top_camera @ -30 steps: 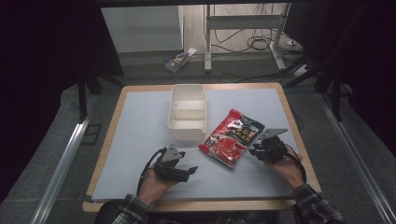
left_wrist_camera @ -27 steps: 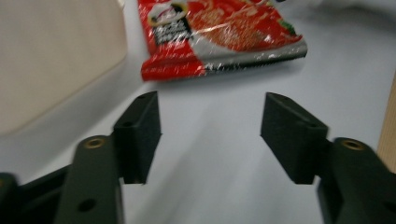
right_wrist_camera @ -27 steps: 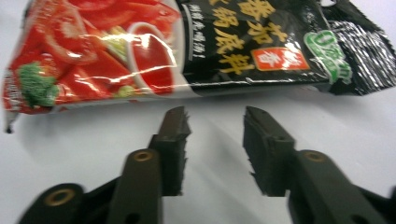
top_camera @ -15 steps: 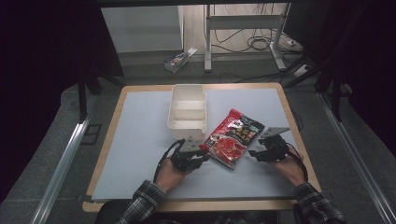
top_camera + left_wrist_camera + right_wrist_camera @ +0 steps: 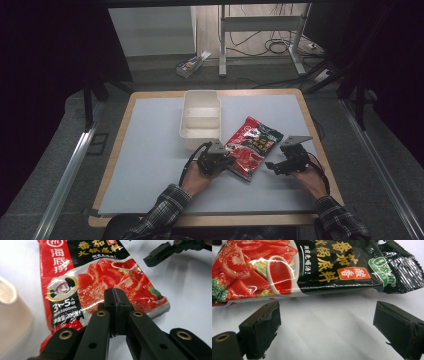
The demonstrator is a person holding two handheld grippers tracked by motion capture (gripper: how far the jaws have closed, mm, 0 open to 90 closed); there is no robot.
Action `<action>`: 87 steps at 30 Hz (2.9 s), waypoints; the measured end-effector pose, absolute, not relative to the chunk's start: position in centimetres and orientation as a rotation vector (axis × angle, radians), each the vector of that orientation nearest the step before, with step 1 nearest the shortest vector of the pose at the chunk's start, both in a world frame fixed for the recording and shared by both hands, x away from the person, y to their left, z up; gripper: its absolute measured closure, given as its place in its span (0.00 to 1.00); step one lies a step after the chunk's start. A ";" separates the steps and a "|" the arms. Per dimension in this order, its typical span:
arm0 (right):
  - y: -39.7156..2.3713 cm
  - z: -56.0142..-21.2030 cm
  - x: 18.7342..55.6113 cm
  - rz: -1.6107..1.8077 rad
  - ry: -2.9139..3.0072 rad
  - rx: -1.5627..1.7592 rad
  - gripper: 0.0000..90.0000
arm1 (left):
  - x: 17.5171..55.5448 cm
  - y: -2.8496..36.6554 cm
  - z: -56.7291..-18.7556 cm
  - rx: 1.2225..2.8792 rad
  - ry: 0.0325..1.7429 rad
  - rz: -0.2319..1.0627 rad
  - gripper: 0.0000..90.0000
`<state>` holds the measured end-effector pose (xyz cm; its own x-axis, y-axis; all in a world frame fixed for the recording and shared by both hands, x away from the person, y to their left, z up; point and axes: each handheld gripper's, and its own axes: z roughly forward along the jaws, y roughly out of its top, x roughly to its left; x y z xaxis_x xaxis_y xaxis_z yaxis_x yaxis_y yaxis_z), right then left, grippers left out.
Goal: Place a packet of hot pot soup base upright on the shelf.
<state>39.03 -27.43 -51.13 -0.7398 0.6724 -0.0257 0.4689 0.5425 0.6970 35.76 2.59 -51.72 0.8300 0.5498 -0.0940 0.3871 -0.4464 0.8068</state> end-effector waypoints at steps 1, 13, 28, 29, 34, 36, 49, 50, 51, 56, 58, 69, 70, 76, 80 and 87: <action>-27.5 -51.2 39.0 1.000 2.494 0.949 0.07 | 35.9 2.5 -51.9 2.096 0.689 0.227 1.00; -27.3 -51.6 39.1 0.960 2.523 0.949 0.04 | 35.5 2.0 -52.8 2.125 0.714 0.238 1.00; -27.5 -51.5 39.0 0.962 2.542 0.956 0.04 | 34.1 2.3 -53.6 2.142 0.710 0.275 1.00; -27.5 -51.5 38.9 0.965 2.542 0.954 0.04 | 34.1 2.4 -53.7 2.143 0.709 0.274 1.00; -27.2 -51.0 38.6 0.974 2.545 0.924 0.04 | 34.0 2.4 -53.9 2.139 0.711 0.271 1.00; -27.1 -50.7 38.5 0.992 2.545 0.917 0.04 | 34.0 2.4 -53.9 2.143 0.709 0.272 1.00; -24.7 -45.5 39.7 1.158 2.626 1.003 0.03 | 33.9 2.3 -54.0 2.156 0.703 0.285 1.00; -24.3 -45.2 40.1 1.143 2.636 1.015 0.03 | 33.9 2.3 -54.0 2.156 0.704 0.284 1.00; -23.9 -45.0 40.5 1.129 2.643 1.031 0.05 | 33.9 2.3 -54.0 2.156 0.703 0.285 1.00; -22.3 -44.6 42.0 1.098 2.673 1.042 0.30 | 33.9 2.3 -54.0 2.157 0.703 0.285 1.00; -22.2 -44.7 42.3 1.120 2.682 1.045 0.42 | 33.9 2.3 -54.0 2.159 0.701 0.291 1.00; -22.9 -44.1 42.4 1.368 2.657 1.142 0.75 | 33.6 2.8 -53.6 2.178 0.675 0.290 1.00; -23.0 -44.0 42.3 1.380 2.650 1.142 0.76 | 33.4 2.9 -53.5 2.178 0.671 0.284 1.00; -22.9 -43.2 41.9 1.423 2.629 1.136 0.78 | 32.3 3.4 -52.4 2.172 0.624 0.316 0.91; -22.7 -42.5 41.5 1.436 2.626 1.113 0.79 | 32.1 4.2 -51.8 2.135 0.636 0.318 0.82; -22.4 -40.9 40.8 1.405 2.609 1.076 0.79 | 31.6 5.3 -51.3 2.112 0.647 0.305 0.61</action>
<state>40.85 -22.39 -40.86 -0.7668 0.5603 0.3133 0.5700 0.3698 0.7337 31.56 5.26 -51.29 0.8341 0.5513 -0.0205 0.3350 -0.4766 0.8128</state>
